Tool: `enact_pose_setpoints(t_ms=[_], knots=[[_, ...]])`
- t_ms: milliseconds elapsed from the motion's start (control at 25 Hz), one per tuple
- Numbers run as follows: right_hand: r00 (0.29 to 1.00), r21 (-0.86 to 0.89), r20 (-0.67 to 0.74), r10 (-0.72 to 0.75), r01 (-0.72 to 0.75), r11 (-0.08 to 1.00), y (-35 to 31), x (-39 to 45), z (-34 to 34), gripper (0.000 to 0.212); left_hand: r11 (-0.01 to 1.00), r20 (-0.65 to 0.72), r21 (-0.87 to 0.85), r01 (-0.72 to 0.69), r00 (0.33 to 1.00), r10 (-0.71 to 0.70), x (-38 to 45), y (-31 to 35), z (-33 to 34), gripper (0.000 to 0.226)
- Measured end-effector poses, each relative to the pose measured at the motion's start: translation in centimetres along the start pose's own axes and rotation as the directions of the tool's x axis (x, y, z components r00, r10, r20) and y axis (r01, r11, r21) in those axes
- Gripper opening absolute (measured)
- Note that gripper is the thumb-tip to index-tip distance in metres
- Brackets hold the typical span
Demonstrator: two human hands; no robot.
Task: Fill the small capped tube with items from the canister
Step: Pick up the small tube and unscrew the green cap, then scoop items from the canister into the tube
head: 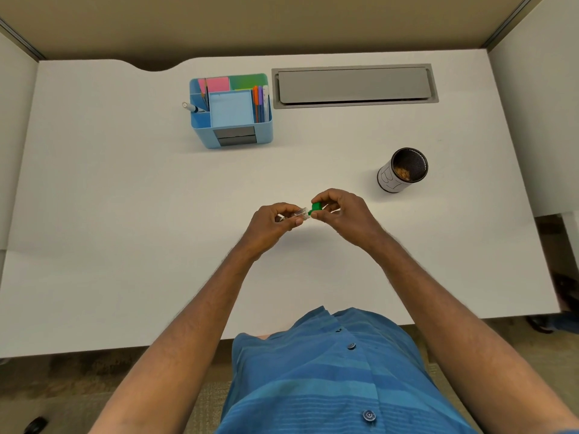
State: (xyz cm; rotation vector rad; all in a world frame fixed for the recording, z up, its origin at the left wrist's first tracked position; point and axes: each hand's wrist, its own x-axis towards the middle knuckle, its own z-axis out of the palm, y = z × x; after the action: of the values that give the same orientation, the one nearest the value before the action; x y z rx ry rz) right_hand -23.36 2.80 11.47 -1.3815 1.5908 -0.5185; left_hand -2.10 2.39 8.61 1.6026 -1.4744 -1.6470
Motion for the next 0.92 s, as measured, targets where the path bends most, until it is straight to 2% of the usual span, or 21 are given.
enact_pose_setpoints(t_ms=[120, 200, 280, 400, 480, 640, 920], knots=[[0.997, 0.164, -0.044, 0.071, -0.063, 0.985, 1.6, 0.6, -0.2, 0.031, 0.999, -0.066, -0.026, 0.022, 0.998, -0.024, 0.0, -0.4, -0.4, 0.022], [0.988, 0.206, -0.071, 0.137, -0.120, 0.971, 3.0, 1.1, 0.4, 0.026, 0.998, -0.075, -0.063, 0.029, 0.997, -0.034, -0.1, -0.6, -0.4, 0.021], [0.976, 0.160, -0.139, 0.168, -0.146, 0.976, 4.3, 1.6, 1.4, 0.021, 0.995, -0.064, -0.092, 0.022, 0.998, -0.028, -0.2, -0.7, -0.3, 0.020], [0.965, 0.036, -0.218, 0.142, -0.138, 0.990, 6.1, 2.4, 2.9, 0.026, 0.993, -0.067, -0.113, 0.021, 0.997, -0.028, -0.2, -1.1, 0.2, 0.019], [0.971, -0.031, -0.220, 0.090, -0.099, 0.995, 7.2, 2.9, 3.6, 0.029, 0.992, -0.066, -0.119, 0.030, 0.997, -0.038, -0.3, -1.4, 0.5, 0.019], [0.979, -0.133, -0.197, 0.055, -0.082, 0.988, 9.1, 3.5, 4.0, 0.021, 0.990, -0.070, -0.126, 0.057, 0.995, -0.066, -0.4, -1.6, 1.0, 0.020], [0.986, -0.104, -0.160, 0.050, -0.067, 0.992, 10.5, 3.8, 3.8, 0.026, 0.995, -0.084, -0.041, 0.090, 0.992, -0.093, -0.2, -1.2, 2.0, 0.021]])
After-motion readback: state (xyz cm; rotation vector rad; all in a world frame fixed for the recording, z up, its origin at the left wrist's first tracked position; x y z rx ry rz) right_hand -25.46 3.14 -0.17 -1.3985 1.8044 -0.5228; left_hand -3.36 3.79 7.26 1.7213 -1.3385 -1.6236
